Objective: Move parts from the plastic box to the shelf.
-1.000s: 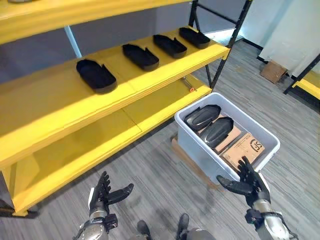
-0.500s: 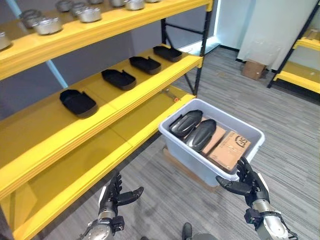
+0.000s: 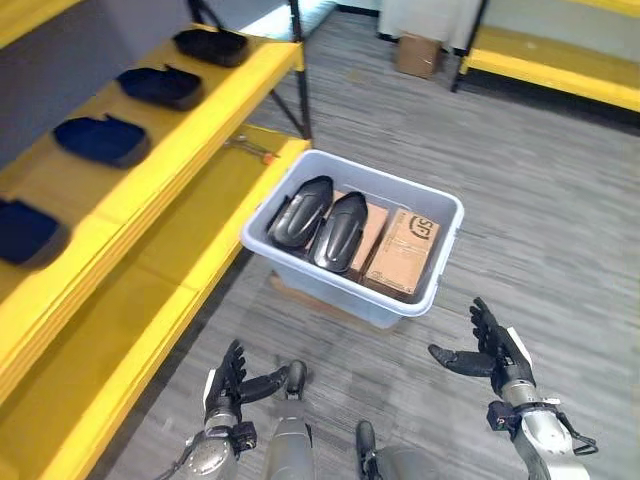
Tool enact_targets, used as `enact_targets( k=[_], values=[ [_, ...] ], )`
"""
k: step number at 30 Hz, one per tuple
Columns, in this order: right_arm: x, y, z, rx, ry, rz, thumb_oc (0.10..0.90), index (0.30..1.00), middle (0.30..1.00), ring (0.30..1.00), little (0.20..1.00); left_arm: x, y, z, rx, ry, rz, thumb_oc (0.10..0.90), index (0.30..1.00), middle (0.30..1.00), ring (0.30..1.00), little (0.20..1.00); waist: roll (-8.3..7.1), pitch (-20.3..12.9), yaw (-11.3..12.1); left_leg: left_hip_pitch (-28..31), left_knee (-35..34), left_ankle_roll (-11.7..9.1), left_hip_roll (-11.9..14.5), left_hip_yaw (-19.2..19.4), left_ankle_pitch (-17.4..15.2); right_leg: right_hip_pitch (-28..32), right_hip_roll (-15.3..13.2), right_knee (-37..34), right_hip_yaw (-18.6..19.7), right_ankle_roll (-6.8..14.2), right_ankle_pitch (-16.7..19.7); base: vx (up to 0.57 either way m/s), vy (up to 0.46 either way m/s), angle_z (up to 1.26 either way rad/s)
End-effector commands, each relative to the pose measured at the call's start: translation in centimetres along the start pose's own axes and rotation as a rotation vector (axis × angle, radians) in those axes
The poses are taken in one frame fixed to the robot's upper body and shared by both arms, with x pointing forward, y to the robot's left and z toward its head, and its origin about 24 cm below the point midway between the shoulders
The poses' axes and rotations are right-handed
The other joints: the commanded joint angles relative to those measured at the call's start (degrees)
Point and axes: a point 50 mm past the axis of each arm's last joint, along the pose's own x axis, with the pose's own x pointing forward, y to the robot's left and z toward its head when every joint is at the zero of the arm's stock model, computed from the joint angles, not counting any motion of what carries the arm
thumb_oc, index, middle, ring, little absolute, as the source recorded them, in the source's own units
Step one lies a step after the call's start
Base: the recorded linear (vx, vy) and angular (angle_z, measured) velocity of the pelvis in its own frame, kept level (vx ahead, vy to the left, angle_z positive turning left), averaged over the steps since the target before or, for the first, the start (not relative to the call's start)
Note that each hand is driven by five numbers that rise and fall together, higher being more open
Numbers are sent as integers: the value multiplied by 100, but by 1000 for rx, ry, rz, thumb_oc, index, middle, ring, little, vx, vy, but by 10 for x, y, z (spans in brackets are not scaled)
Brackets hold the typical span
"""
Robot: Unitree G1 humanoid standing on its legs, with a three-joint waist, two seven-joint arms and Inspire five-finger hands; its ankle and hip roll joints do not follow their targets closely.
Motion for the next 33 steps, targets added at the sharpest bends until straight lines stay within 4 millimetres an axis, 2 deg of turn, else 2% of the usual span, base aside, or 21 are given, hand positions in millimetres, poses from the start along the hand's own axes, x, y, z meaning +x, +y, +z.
enact_targets(
  k=[1, 5, 6, 7, 14, 15, 18, 20, 21, 22, 23, 24, 25, 26, 27, 28, 30, 31, 32, 33],
  values=[
    [10, 12, 47, 13, -255, 50, 900, 1000, 1000, 1000, 1000, 1, 8, 54, 38, -275, -20, 900, 1000, 1000, 1000, 1000, -207, -629, 143, -555, 478, 79, -56, 312, 722, 691, -734, -298, -56, 676, -516, 192, 209, -28],
    [16, 20, 54, 16, -277, 77, 900, 1000, 1000, 1000, 1000, 5, 11, 62, 28, -299, 4, 900, 1000, 1000, 1000, 1000, -376, -719, 185, -745, 762, 266, -181, 512, 448, 493, -1018, -244, 26, 852, -455, 153, 191, -37],
    [19, 26, 58, 19, -286, 93, 900, 1000, 1000, 1000, 1000, 7, 11, 66, 26, -309, 12, 900, 1000, 1000, 1000, 1000, -485, -742, 189, -880, 946, 404, -276, 609, 236, 349, -1171, -190, 27, 965, -380, 203, 249, -19],
    [20, 28, 60, 16, -292, 100, 900, 1000, 1000, 1000, 1000, 8, 10, 67, 34, -308, 6, 900, 1000, 1000, 1000, 1000, -538, -730, 183, -957, 1054, 455, -341, 641, 137, 279, -1239, -144, -7, 1016, -323, 190, 240, -6],
    [22, 34, 61, -8, -289, 119, 900, 1000, 1000, 1000, 1000, 9, 7, 68, 68, -303, -15, 900, 1000, 1000, 1000, 1000, -651, -763, 144, -1010, 1155, 678, -578, 673, -168, 75, -1420, 137, -73, 1203, 101, 87, 120, -9],
    [22, 36, 61, -6, -289, 125, 900, 1000, 1000, 1000, 1000, 9, 7, 69, 78, -305, -20, 900, 1000, 1000, 1000, 1000, -684, -750, 112, -954, 1191, 755, -674, 695, -298, 28, -1475, 286, -79, 1261, 263, 86, 152, 5],
    [21, 38, 61, 4, -289, 133, 900, 1000, 1000, 1000, 1000, 10, 5, 68, 90, -298, -29, 900, 1000, 1000, 1000, 1000, -669, -766, 69, -786, 1106, 851, -774, 714, -410, -193, -1452, 705, -115, 1310, 581, 88, 175, 0],
    [22, 40, 64, -1, -300, 148, 900, 1000, 1000, 1000, 1000, 10, 6, 72, 94, -311, -30, 900, 1000, 1000, 1000, 1000, -567, -697, 36, -591, 943, 926, -782, 766, -434, -597, -1357, 1324, -287, 1296, 820, 18, 165, -2],
    [22, 40, 64, -1, -300, 148, 900, 1000, 1000, 1000, 1000, 10, 6, 72, 94, -311, -31, 900, 1000, 1000, 1000, 1000, -565, -701, 37, -595, 942, 925, -779, 767, -432, -602, -1354, 1323, -286, 1295, 822, 25, 230, -19],
    [23, 43, 65, -9, -304, 159, 900, 1000, 1000, 1000, 1000, 11, 9, 75, 99, -318, -24, 900, 1000, 1000, 1000, 1000, -461, -609, 55, -338, 784, 987, -791, 847, -469, -792, -1477, 1764, -911, 1220, 853, 61, 229, -17],
    [23, 44, 64, -14, -298, 164, 900, 1000, 1000, 1000, 1000, 10, 10, 75, 102, -318, -25, 900, 1000, 1000, 1000, 1000, -434, -583, 69, -132, 679, 981, -793, 938, -524, -841, -1600, 1722, -1271, 1180, 772, 113, 275, -20],
    [24, 45, 64, -19, -294, 168, 900, 1000, 1000, 1000, 1000, 10, 10, 74, 103, -315, -28, 900, 1000, 1000, 1000, 1000, -409, -568, 54, 36, 581, 961, -781, 997, -547, -945, -1468, 1573, -1390, 1114, 509, 139, 158, -34],
    [25, 44, 63, -18, -293, 168, 900, 1000, 1000, 1000, 1000, 10, 11, 74, 99, -312, -27, 900, 1000, 1000, 1000, 1000, -388, -535, 17, 177, 499, 946, -790, 1008, -558, -1169, -1190, 1468, -1352, 1034, 220, 97, 90, -60],
    [25, 44, 64, -18, -293, 168, 900, 1000, 1000, 1000, 1000, 10, 11, 74, 98, -313, -27, 900, 1000, 1000, 1000, 1000, -381, -542, 24, 168, 490, 942, -779, 1014, -544, -1181, -1178, 1459, -1348, 1026, 235, 125, 92, -68],
    [25, 44, 63, -12, -290, 174, 900, 1000, 1000, 1000, 1000, 10, 13, 72, 94, -305, -17, 900, 1000, 1000, 1000, 1000, -377, -499, -15, 332, 425, 940, -821, 1063, -561, -1514, -960, 1246, -1462, 957, 167, 78, 44, -41],
    [25, 44, 63, -12, -290, 174, 900, 1000, 1000, 1000, 1000, 10, 13, 72, 93, -304, -16, 900, 1000, 1000, 1000, 1000, -375, -490, -17, 350, 417, 937, -819, 1062, -563, -1497, -957, 1241, -1464, 957, 163, 177, 51, -30],
    [25, 45, 61, -19, -284, 179, 900, 1000, 1000, 1000, 1000, 8, 16, 68, 85, -291, -4, 900, 1000, 1000, 1000, 1000, -424, -455, -40, 684, 249, 868, -877, 1185, -604, -1463, -1071, 281, -1895, 975, 529, 144, -8, -15],
    [24, 43, 58, -26, -273, 178, 900, 1000, 1000, 1000, 1000, 7, 16, 64, 94, -278, -2, 900, 1000, 1000, 1000, 1000, -385, -425, -113, 786, 237, 854, -854, 1122, -623, -1441, -1005, 209, -1622, 990, 544, 98, -11, -9],
    [22, 42, 58, -41, -270, 180, 900, 1000, 1000, 1000, 1000, 6, 17, 62, 96, -272, -6, 900, 1000, 1000, 1000, 1000, -403, -456, -113, 836, 228, 853, -900, 1127, -609, -1304, -1014, 124, -1557, 998, 543, 127, -8, 12],
    [18, 37, 55, -61, -264, 164, 900, 1000, 1000, 1000, 1000, 4, 16, 58, 121, -268, -6, 900, 1000, 1000, 1000, 1000, -412, -550, -153, 891, 100, 839, -966, 1164, -605, -1115, -895, -188, -1325, 945, 590, 111, -4, 20]
  ],
)
